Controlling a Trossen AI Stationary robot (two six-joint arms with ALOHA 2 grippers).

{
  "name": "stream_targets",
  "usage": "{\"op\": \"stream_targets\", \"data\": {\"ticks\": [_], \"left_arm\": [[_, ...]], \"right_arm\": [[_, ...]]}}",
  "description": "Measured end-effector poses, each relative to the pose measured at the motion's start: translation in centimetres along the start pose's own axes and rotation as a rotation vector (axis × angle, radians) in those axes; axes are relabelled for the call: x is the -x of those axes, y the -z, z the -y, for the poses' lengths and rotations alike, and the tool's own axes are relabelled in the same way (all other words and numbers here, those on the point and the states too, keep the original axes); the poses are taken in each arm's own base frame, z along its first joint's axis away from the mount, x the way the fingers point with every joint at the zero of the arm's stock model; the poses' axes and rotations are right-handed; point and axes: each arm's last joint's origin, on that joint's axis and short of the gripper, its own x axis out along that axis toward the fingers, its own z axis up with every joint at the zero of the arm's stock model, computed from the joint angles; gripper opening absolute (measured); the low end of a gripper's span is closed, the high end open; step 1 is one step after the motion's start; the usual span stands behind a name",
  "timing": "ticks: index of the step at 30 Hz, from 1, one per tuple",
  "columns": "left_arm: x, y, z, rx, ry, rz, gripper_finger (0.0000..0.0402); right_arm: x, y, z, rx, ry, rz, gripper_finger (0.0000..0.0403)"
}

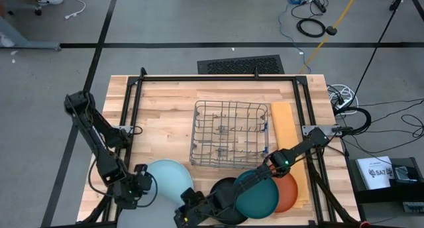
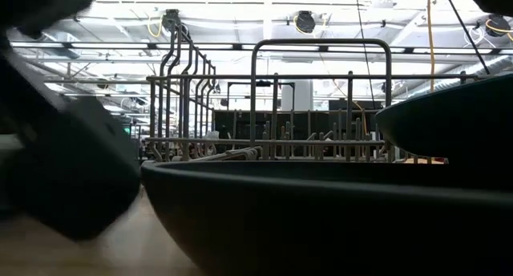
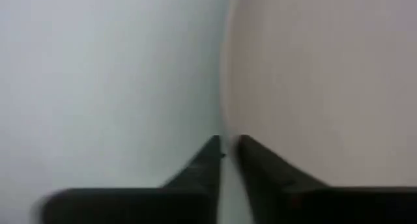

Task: Sort dishes
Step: Put the gray plate into the dish rack

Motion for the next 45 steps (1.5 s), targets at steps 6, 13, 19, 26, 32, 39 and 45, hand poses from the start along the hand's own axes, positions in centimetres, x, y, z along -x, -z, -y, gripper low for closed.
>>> {"op": "stream_targets", "data": {"ticks": [6, 13, 19, 26, 32, 39, 45], "left_arm": [[-0.2, -0.1, -0.3, -0.008, -0.027, -0.004, 0.0007], [-0.1, 0.1, -0.5, -0.019, -0.046, -0.018, 0.0003], [-0.1, 0.1, -0.6, -0.043, -0.046, -0.024, 0.0001], [0.6, -0.1, -0.4, -0.063, -0.021, -0.017, 0.0001], [1.9, -0.3, -0.4, -0.064, 0.02, 0.012, 0.0], [3.0, -0.4, -0.6, -0.053, 0.065, 0.042, 0.0], [4.1, -0.5, -0.7, -0.045, 0.106, 0.076, 0.0]], "right_arm": [[-0.1, -0.2, 0.2, 0.002, 0.01, 0.001, 0.0013], [-0.1, -0.3, 0.1, 0.024, 0.01, 0.017, 0.0013], [-0.1, -0.2, 0.1, 0.037, 0.007, 0.025, 0.0013], [0.1, 0.1, -0.2, 0.078, 0.0, 0.054, 0.0013], [0.3, 0.2, -0.5, 0.135, 0.001, 0.087, 0.0013], [0.5, 0.0, -0.7, 0.17, 0.004, 0.105, 0.0013], [0.7, -0.1, -0.9, 0.22, 0.01, 0.13, 0.0013]]}}
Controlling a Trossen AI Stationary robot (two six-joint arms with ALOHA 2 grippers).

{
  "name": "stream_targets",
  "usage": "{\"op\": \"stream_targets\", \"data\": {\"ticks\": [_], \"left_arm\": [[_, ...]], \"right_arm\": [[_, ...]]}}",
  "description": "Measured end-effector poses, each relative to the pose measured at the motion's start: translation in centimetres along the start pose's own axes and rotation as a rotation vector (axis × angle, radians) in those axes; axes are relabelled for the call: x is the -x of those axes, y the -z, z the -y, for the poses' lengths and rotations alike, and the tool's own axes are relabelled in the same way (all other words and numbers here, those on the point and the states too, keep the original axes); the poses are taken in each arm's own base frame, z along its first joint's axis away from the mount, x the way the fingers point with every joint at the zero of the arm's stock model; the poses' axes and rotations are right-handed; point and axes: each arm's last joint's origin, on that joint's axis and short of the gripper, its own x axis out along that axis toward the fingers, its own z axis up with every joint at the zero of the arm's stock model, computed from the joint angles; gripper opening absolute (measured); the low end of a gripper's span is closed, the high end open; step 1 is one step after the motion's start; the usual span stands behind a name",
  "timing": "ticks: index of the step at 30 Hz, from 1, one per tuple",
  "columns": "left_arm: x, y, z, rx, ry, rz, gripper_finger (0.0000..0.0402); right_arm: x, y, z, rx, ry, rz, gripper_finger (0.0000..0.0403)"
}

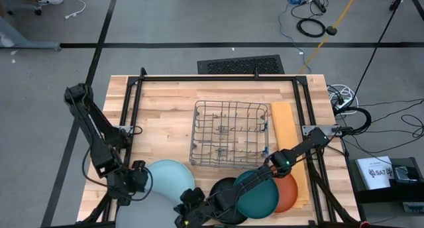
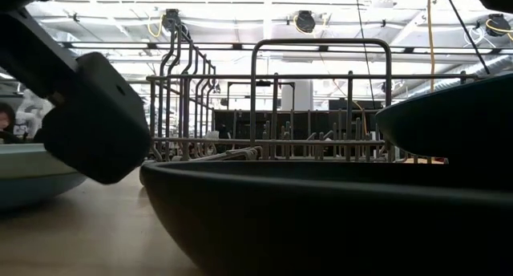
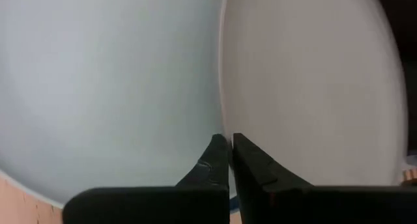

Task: Sort dishes
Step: Put the gray plate into the dish rack

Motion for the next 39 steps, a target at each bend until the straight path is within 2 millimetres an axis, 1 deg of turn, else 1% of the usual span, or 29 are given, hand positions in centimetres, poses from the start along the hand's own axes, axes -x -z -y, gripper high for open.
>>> {"op": "stream_targets", "data": {"ticks": [5, 10, 17, 30, 39], "left_arm": [[0.8, -0.1, -0.1, 0.007, 0.024, 0.04, 0.0], [1.5, -0.2, -0.1, 0.014, 0.053, 0.066, 0.0], [1.9, -0.3, -0.2, 0.017, 0.066, 0.079, 0.0], [2.9, -0.4, -0.3, 0.022, 0.098, 0.121, 0.0], [3.2, -0.6, -0.4, -0.002, 0.089, 0.172, 0.0002]], "right_arm": [[0.1, -0.1, 0.0, 0.041, 0.019, 0.018, 0.0013], [0.7, -0.6, -0.5, 0.08, 0.025, 0.035, 0.0013], [0.9, -0.9, -0.7, 0.113, 0.036, 0.055, 0.0013], [1.2, -1.0, -0.7, 0.237, 0.082, 0.096, 0.0013], [1.1, -1.4, -0.8, 0.259, 0.079, 0.114, 0.0012]]}}
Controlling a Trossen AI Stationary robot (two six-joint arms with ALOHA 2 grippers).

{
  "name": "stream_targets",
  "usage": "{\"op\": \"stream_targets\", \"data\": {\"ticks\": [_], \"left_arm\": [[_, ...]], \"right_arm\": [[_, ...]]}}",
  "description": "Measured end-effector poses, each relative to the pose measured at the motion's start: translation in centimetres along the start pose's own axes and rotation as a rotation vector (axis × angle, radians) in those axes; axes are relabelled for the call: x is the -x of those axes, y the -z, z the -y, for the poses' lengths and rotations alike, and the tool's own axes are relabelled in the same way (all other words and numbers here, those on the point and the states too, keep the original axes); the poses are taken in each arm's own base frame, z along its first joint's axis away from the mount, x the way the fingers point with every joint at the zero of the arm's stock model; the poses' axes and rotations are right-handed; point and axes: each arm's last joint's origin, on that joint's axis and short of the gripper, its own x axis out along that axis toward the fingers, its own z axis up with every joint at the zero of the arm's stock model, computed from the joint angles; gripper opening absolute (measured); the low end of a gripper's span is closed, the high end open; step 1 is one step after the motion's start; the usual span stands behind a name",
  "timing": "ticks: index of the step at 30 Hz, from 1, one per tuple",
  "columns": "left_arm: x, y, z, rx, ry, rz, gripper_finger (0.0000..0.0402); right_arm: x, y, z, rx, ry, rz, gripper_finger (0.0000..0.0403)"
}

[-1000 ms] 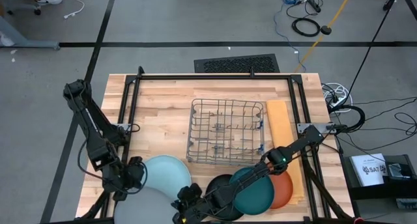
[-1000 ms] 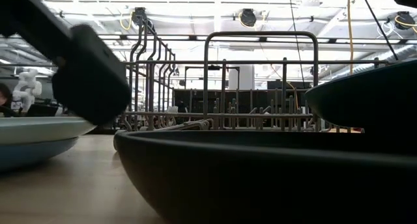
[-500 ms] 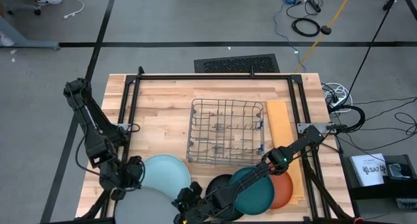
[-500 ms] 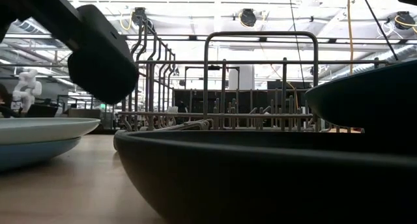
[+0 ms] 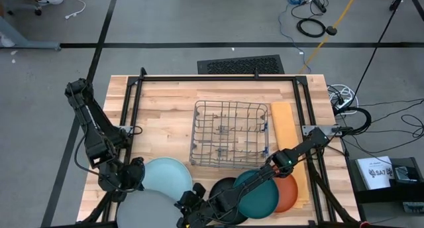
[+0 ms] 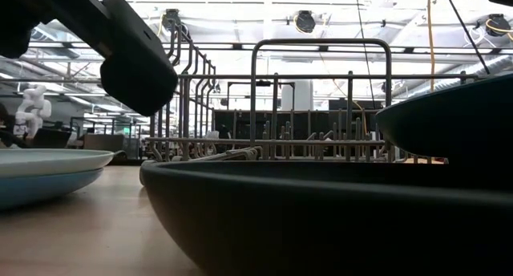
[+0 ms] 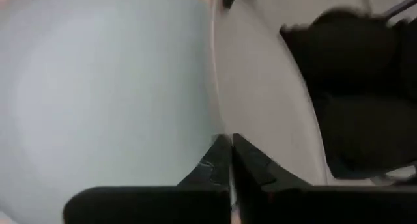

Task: Sort dishes
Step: Put the gray plate into the dish rack

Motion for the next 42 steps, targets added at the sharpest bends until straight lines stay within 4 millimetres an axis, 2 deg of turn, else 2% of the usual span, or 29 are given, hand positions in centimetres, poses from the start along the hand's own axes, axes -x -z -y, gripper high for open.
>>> {"op": "stream_targets", "data": {"ticks": [2, 8, 9, 11, 16, 18, 22, 24, 29, 33, 38, 42], "left_arm": [[0.1, -0.3, 0.0, -0.004, -0.025, 0.044, 0.0003], [0.7, -0.9, 0.2, -0.027, -0.01, 0.072, 0.0003], [0.8, -1.0, 0.2, -0.027, -0.012, 0.07, 0.0003], [0.9, -1.1, 0.2, -0.031, -0.013, 0.064, 0.0002], [1.8, -1.8, 0.1, -0.05, -0.021, 0.092, 0.0002], [2.6, -2.4, 0.3, -0.067, -0.025, 0.123, 0.0001], [4.6, -3.3, 0.4, -0.114, -0.082, 0.191, 0.0001], [6.0, -4.0, 0.5, -0.131, -0.102, 0.242, 0.0001], [9.5, -5.4, 0.6, -0.169, -0.172, 0.363, 0.0], [12.1, -6.4, 0.7, -0.218, -0.21, 0.466, 0.0], [15.1, -7.4, 0.7, -0.278, -0.266, 0.583, 0.0], [17.0, -7.8, 0.4, -0.315, -0.305, 0.649, 0.0]], "right_arm": [[0.0, -0.9, -0.4, 0.025, -0.049, 0.022, 0.0002], [4.7, -8.4, -2.9, -0.036, -0.151, 0.142, 0.0001], [5.2, -9.2, -3.2, -0.049, -0.156, 0.166, 0.0001], [5.5, -9.8, -3.3, -0.06, -0.166, 0.192, 0.0001], [4.7, -8.9, -2.5, 0.086, -0.09, 0.174, 0.0001], [5.6, -10.0, -2.7, 0.103, -0.06, 0.207, 0.0001], [8.9, -14.1, -3.3, 0.137, -0.033, 0.296, 0.0001], [10.1, -15.3, -3.3, 0.169, 0.008, 0.321, 0.0001], [11.5, -16.3, -2.8, 0.298, 0.13, 0.312, 0.0001], [13.8, -18.5, -2.6, 0.304, 0.194, 0.348, 0.0001], [14.8, -19.1, -2.0, 0.364, 0.267, 0.333, 0.0001], [16.7, -20.8, -1.8, 0.356, 0.303, 0.367, 0.0001]]}}
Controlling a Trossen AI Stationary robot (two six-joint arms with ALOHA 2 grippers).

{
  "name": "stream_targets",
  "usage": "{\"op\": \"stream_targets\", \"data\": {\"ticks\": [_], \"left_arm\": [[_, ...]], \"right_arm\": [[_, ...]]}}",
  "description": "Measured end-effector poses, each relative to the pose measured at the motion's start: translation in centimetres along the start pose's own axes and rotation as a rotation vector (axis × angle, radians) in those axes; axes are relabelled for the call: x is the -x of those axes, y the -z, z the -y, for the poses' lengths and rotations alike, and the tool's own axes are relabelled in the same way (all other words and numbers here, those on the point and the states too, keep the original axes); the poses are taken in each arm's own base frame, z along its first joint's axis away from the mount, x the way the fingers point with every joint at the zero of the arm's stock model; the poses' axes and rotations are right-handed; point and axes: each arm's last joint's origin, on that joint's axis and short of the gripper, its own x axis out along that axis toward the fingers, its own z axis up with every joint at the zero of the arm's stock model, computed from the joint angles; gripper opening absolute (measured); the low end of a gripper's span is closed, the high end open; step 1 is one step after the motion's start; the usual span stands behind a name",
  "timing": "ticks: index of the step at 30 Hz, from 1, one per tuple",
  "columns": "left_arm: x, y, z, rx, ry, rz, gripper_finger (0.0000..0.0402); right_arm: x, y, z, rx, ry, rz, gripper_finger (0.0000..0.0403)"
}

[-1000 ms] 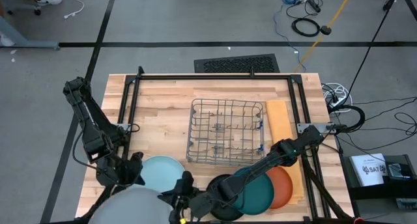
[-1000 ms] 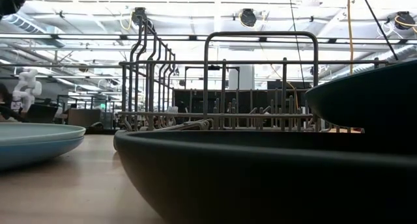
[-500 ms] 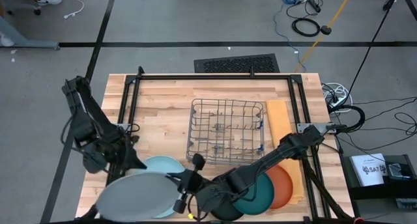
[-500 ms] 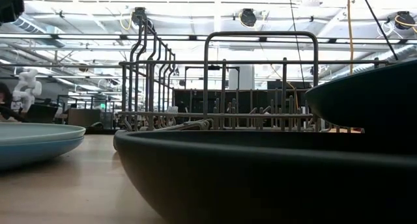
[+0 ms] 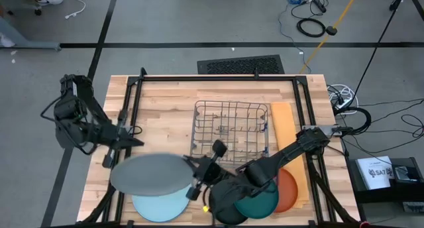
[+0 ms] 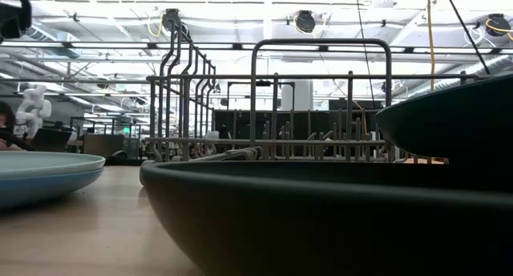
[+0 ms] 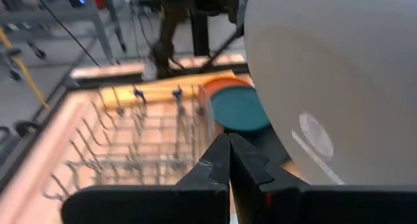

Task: Sort dishes
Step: Put the gray plate into the dish rack

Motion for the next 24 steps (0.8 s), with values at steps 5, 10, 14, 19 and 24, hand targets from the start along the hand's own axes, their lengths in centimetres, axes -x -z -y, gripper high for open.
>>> {"op": "stream_targets", "data": {"ticks": [5, 10, 14, 19, 24], "left_arm": [[1.8, -1.4, -1.8, -0.034, -0.074, 0.088, 0.0], [3.9, -2.6, -3.9, -0.071, -0.142, 0.163, 0.0], [5.0, -2.9, -5.1, -0.088, -0.163, 0.21, 0.0], [5.9, -2.7, -6.2, -0.083, -0.197, 0.232, 0.0], [6.3, -2.6, -6.8, -0.077, -0.213, 0.243, 0.0]], "right_arm": [[0.5, -0.8, 1.2, 0.043, 0.058, -0.009, 0.0001], [1.9, -2.0, 3.0, 0.062, 0.147, -0.013, 0.0001], [2.5, -1.6, 3.7, 0.094, 0.209, -0.035, 0.0001], [3.5, -1.9, 5.2, 0.105, 0.268, -0.043, 0.0001], [4.2, -2.3, 6.6, 0.14, 0.339, -0.032, 0.0001]]}}
